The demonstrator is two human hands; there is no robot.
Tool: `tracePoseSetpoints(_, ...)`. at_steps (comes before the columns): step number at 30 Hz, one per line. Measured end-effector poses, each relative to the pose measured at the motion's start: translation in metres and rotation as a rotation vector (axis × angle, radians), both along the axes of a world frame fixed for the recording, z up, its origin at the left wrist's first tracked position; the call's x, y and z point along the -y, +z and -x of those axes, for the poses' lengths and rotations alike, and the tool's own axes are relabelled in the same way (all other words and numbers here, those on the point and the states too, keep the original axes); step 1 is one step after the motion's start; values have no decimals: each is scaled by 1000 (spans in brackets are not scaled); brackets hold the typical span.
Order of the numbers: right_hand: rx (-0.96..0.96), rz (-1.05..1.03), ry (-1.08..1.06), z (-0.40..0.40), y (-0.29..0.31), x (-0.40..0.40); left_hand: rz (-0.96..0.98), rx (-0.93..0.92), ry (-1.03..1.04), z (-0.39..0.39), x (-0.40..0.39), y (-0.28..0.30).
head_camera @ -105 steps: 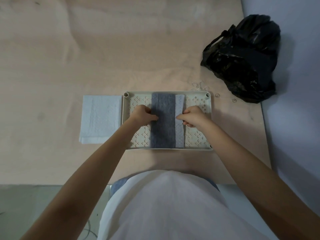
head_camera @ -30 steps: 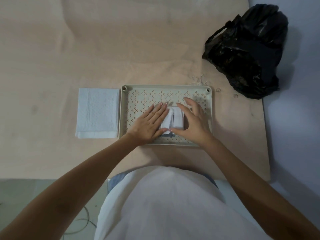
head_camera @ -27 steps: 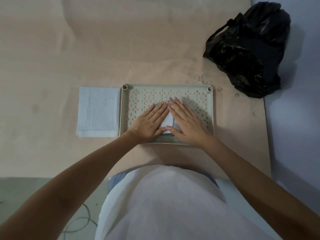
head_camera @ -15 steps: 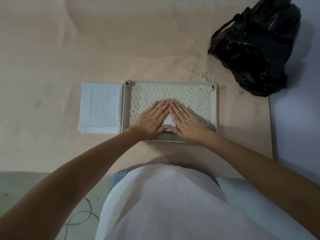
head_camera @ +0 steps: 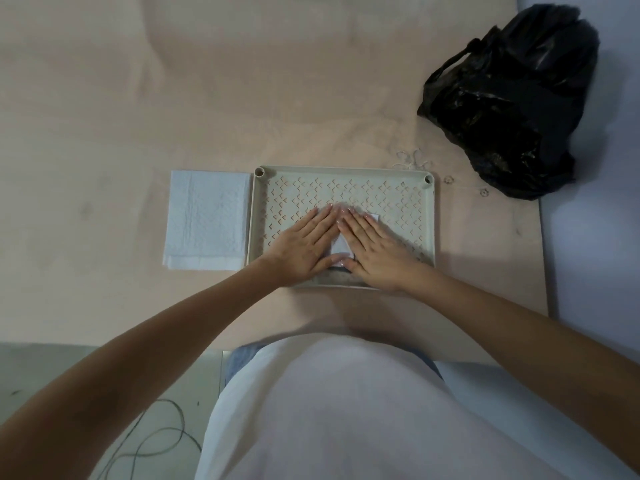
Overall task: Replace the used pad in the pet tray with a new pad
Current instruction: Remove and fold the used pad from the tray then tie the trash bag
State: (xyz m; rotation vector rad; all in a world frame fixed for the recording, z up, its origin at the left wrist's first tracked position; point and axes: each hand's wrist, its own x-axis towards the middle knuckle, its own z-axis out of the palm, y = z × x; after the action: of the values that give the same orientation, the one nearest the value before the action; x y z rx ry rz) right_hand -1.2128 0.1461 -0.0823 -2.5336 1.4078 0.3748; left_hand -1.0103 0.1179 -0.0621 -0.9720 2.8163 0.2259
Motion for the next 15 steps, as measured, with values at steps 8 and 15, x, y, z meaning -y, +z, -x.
tracePoseSetpoints(8,35,-36,25,3,10,3,-58,33,-164,-31,-15,1)
tracePoseSetpoints(15,39,-27,258,18,26,-17,-71,51,-155,-30,-15,1)
